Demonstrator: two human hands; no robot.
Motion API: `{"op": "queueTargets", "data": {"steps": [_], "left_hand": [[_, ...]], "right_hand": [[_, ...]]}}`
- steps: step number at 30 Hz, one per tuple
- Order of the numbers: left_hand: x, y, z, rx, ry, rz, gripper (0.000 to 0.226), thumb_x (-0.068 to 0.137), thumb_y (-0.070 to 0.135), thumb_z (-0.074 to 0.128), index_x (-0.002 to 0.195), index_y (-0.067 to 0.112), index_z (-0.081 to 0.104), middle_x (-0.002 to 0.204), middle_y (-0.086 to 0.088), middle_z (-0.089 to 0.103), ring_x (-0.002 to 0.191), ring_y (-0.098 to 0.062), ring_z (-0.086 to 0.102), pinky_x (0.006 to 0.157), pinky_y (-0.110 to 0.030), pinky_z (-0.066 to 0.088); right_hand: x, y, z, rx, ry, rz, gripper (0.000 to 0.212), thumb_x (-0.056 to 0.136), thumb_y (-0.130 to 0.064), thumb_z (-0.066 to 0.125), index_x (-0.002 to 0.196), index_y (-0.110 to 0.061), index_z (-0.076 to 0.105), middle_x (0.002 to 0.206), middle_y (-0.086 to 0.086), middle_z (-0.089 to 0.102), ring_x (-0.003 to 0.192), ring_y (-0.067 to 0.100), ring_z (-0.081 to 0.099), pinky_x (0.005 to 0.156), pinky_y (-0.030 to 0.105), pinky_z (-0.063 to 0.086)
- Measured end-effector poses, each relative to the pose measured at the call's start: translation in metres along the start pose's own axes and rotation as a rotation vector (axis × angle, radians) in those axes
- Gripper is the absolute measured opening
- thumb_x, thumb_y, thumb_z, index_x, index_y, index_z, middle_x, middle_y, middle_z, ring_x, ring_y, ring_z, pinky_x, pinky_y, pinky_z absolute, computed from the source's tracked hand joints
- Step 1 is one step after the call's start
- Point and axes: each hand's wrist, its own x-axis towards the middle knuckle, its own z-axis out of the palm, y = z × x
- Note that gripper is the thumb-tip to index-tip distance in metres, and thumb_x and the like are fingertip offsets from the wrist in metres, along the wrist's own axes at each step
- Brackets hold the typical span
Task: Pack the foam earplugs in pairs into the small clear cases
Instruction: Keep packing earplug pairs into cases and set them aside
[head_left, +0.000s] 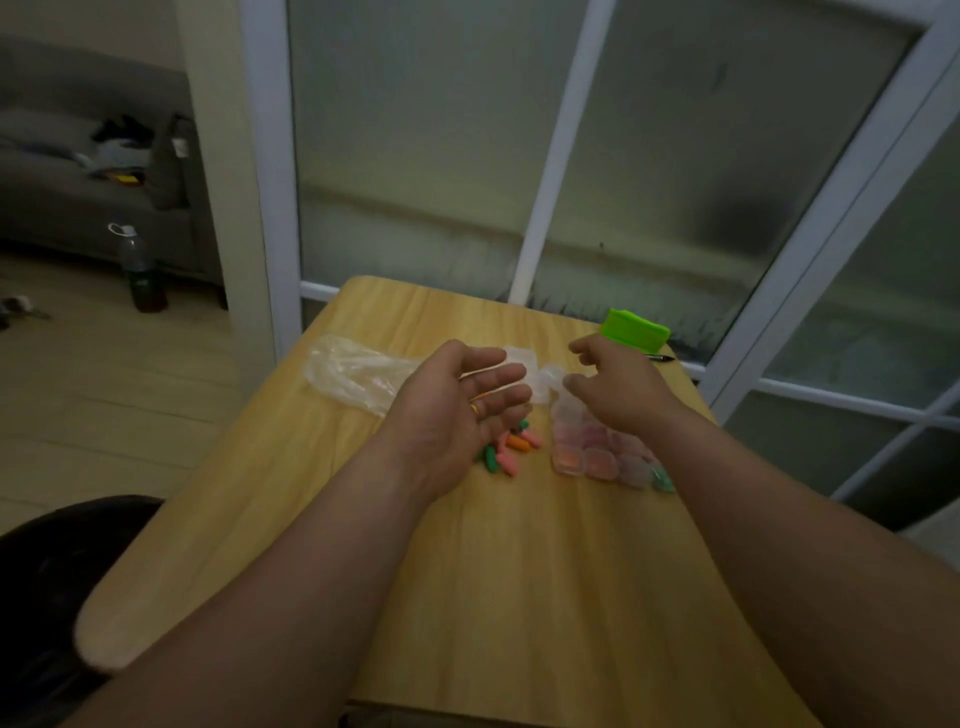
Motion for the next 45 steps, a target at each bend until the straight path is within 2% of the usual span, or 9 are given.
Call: {"op": "queueTargets", "data": {"steps": [6, 13, 19, 22, 24, 27, 33, 38, 45], "left_hand": [[0.002, 0.006, -0.005, -0.005, -0.002, 0.009, 0.038, 0.1, 0.02, 0.051, 0.129, -0.001, 0.064, 0.113, -0.019, 0.074, 0.097, -0.032, 0.07, 0.099, -0.045, 0.058], [-0.005, 0.009, -0.007, -0.012, -0.046, 0.01, 0.037, 0.099, 0.018, 0.054, 0.129, -0.001, 0.063, 0.111, -0.018, 0.073, 0.096, -0.032, 0.07, 0.093, -0.043, 0.06], [-0.012, 0.003, -0.01, 0.209, -0.058, 0.057, 0.027, 0.103, 0.006, 0.054, 0.128, -0.001, 0.061, 0.119, -0.024, 0.071, 0.094, -0.031, 0.073, 0.089, -0.045, 0.062], [-0.017, -0.004, -0.009, 0.399, -0.073, 0.084, 0.025, 0.102, -0.001, 0.057, 0.127, 0.004, 0.06, 0.114, -0.026, 0.074, 0.098, -0.043, 0.076, 0.096, -0.062, 0.058], [-0.024, -0.008, -0.006, 0.454, -0.092, 0.086, 0.023, 0.105, 0.008, 0.059, 0.128, 0.005, 0.061, 0.116, -0.027, 0.074, 0.105, -0.044, 0.075, 0.097, -0.059, 0.059], [-0.035, -0.015, -0.004, 0.515, -0.146, 0.103, 0.029, 0.107, 0.023, 0.06, 0.126, 0.003, 0.068, 0.117, -0.022, 0.076, 0.108, -0.037, 0.075, 0.093, -0.045, 0.063], [-0.046, -0.021, -0.015, 0.572, -0.148, 0.212, 0.031, 0.108, 0.026, 0.059, 0.123, 0.002, 0.07, 0.119, -0.019, 0.076, 0.11, -0.03, 0.075, 0.1, -0.047, 0.06], [-0.055, -0.021, -0.016, 0.674, -0.109, 0.327, 0.031, 0.108, 0.027, 0.059, 0.126, 0.003, 0.066, 0.111, -0.014, 0.078, 0.104, -0.025, 0.077, 0.094, -0.044, 0.063], [-0.05, -0.034, -0.016, 0.874, -0.16, 0.415, 0.029, 0.102, 0.03, 0.07, 0.13, 0.028, 0.064, 0.112, -0.003, 0.079, 0.102, -0.018, 0.077, 0.097, -0.049, 0.06]], "right_hand": [[0.025, -0.013, 0.016, -0.177, -0.121, -0.049, 0.051, 0.091, -0.039, 0.075, 0.14, -0.038, 0.062, 0.131, 0.0, 0.072, 0.123, 0.026, 0.065, 0.101, 0.042, 0.054], [0.025, -0.018, 0.029, -0.159, -0.049, -0.027, 0.032, 0.092, -0.022, 0.063, 0.123, -0.029, 0.07, 0.12, 0.002, 0.075, 0.113, 0.027, 0.068, 0.09, 0.038, 0.055], [-0.021, -0.036, 0.004, 0.239, 0.194, -0.051, 0.019, 0.1, -0.02, 0.067, 0.117, -0.018, 0.074, 0.105, -0.006, 0.074, 0.103, 0.015, 0.068, 0.081, 0.025, 0.046], [-0.065, -0.055, -0.012, 0.587, 0.188, -0.031, 0.016, 0.099, -0.021, 0.074, 0.115, -0.018, 0.073, 0.104, -0.005, 0.075, 0.101, 0.011, 0.07, 0.085, 0.028, 0.055], [-0.091, -0.066, -0.014, 0.703, 0.169, -0.038, 0.015, 0.097, -0.02, 0.076, 0.111, -0.02, 0.071, 0.102, -0.003, 0.076, 0.096, 0.01, 0.072, 0.081, 0.029, 0.058], [-0.119, -0.077, -0.009, 0.752, 0.152, -0.088, 0.016, 0.097, -0.019, 0.077, 0.109, -0.023, 0.069, 0.101, -0.006, 0.076, 0.092, 0.004, 0.072, 0.073, 0.02, 0.058], [-0.142, -0.084, -0.005, 0.628, 0.15, -0.215, 0.01, 0.1, -0.024, 0.072, 0.109, -0.026, 0.07, 0.102, -0.014, 0.073, 0.1, -0.002, 0.066, 0.076, 0.007, 0.046], [-0.147, -0.073, -0.01, 0.771, 0.089, -0.094, 0.015, 0.101, -0.013, 0.065, 0.107, -0.024, 0.074, 0.099, -0.01, 0.075, 0.093, 0.0, 0.069, 0.076, 0.012, 0.051], [-0.15, -0.068, -0.011, 0.963, -0.07, 0.086, 0.018, 0.107, -0.033, 0.061, 0.107, -0.021, 0.074, 0.097, -0.003, 0.081, 0.089, 0.012, 0.078, 0.078, 0.032, 0.057]]}}
